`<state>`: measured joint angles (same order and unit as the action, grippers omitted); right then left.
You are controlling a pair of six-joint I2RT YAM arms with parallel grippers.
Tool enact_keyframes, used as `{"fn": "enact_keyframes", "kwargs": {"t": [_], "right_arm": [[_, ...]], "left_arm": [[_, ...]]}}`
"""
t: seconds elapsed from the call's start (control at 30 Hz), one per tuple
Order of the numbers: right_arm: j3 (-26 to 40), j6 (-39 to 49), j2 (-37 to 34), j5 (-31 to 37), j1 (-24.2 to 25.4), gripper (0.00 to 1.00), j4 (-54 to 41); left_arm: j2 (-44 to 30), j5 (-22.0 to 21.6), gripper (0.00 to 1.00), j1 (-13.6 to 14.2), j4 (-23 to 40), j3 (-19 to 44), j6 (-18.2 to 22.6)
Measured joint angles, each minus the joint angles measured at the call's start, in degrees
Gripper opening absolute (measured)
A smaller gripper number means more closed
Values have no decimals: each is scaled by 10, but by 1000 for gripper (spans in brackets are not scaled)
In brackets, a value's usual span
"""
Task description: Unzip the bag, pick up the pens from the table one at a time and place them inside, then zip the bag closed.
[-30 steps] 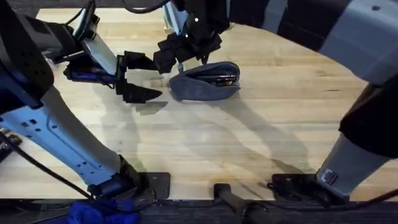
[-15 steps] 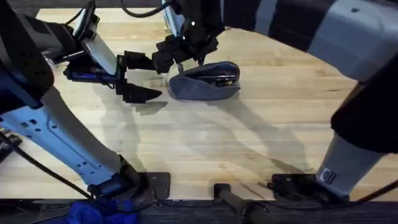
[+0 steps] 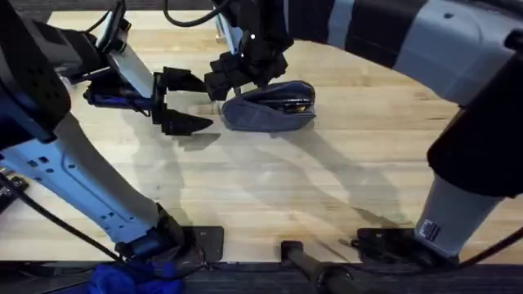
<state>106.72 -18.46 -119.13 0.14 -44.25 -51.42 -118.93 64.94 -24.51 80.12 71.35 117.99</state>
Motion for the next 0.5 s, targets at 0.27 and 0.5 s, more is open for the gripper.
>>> {"fn": "enact_keyframes", "kwargs": {"t": [0.27, 0.5], "right_arm": [[0, -4, 0, 0, -10, 891, 0], [0, -4, 0, 0, -14, 777, 0]], "left_arm": [[0, 0, 995, 0, 0, 0, 0], [0, 0, 995, 0, 0, 0, 0]]}}
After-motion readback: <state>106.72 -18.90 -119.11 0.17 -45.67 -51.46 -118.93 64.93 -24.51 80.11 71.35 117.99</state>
